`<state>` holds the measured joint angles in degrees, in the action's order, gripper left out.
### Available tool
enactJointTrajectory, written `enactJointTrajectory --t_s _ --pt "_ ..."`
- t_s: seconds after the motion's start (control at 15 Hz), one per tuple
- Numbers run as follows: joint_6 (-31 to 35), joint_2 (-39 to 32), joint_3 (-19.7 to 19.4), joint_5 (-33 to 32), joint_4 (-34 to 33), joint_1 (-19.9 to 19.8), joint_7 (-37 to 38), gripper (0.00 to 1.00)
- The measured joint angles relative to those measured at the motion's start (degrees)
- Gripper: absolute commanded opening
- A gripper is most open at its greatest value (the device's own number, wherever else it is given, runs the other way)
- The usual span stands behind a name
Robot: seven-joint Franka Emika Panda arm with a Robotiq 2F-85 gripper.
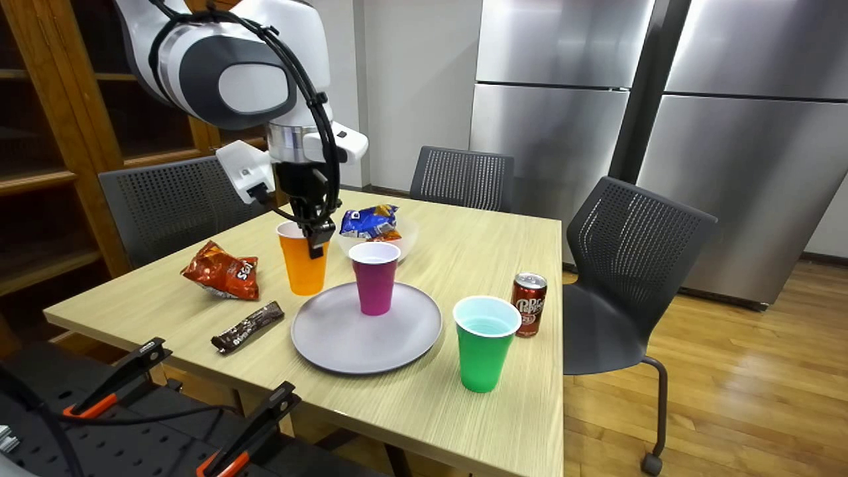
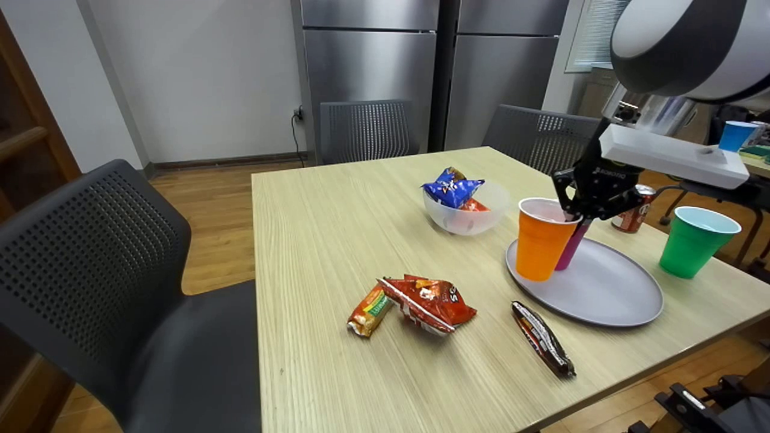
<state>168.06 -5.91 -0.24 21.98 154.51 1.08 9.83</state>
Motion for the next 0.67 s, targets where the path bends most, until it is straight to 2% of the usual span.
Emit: enactJointTrajectory --t_s 0.67 --pt "0.78 0.02 -6.69 -8.46 3.91 -0.35 5.42 0.01"
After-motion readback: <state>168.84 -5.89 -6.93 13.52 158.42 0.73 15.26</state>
